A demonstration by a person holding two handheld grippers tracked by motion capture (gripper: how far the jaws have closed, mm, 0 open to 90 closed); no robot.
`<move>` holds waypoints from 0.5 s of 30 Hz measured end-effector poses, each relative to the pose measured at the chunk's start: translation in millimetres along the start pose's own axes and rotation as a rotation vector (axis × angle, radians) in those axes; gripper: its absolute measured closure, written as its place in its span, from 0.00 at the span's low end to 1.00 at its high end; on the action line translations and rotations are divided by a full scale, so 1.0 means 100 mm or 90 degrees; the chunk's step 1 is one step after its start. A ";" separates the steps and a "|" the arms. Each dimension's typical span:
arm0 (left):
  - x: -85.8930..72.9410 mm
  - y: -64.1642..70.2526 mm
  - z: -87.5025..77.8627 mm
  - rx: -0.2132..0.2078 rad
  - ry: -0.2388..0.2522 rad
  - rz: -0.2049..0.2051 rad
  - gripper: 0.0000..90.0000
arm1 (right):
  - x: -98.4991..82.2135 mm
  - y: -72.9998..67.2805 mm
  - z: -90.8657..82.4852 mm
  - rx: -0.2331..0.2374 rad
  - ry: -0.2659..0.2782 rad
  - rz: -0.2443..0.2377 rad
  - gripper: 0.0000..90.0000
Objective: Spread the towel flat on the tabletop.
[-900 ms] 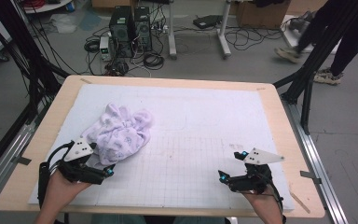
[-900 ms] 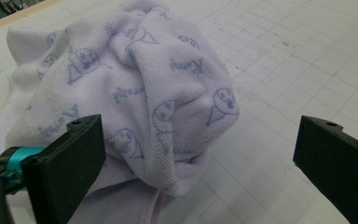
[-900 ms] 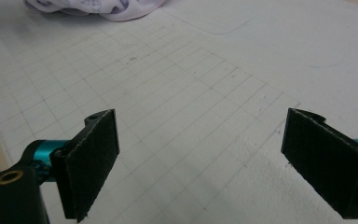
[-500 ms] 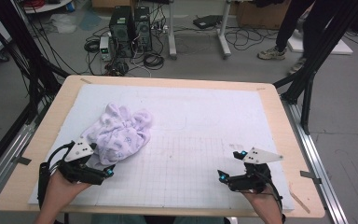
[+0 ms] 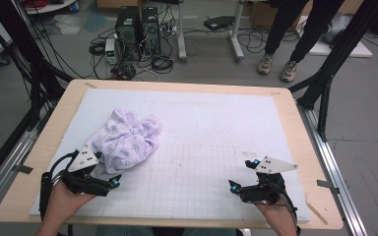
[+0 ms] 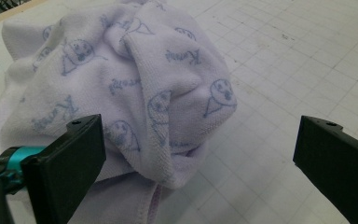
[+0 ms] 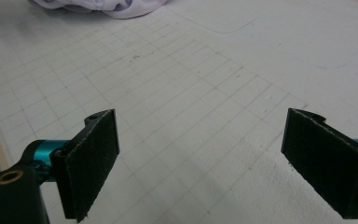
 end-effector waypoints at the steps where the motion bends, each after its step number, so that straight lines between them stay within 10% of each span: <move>1: 0.00 0.00 0.00 0.000 0.000 0.001 0.03 | 0.00 0.00 0.00 0.000 0.000 0.000 0.11; 15: 0.00 -0.02 -0.01 0.003 0.001 -0.003 0.03 | 0.12 -0.03 0.04 0.017 0.014 -0.005 0.11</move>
Point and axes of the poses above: each handheld gripper's, and its own axes: z roughly forward along the jaws, x roughly out of its top, y roughly to its right, the point moved 2 cm from there along z, roughly forward along the jaws, and after that the axes turned 10 degrees about -y, right-handed, at the moved point
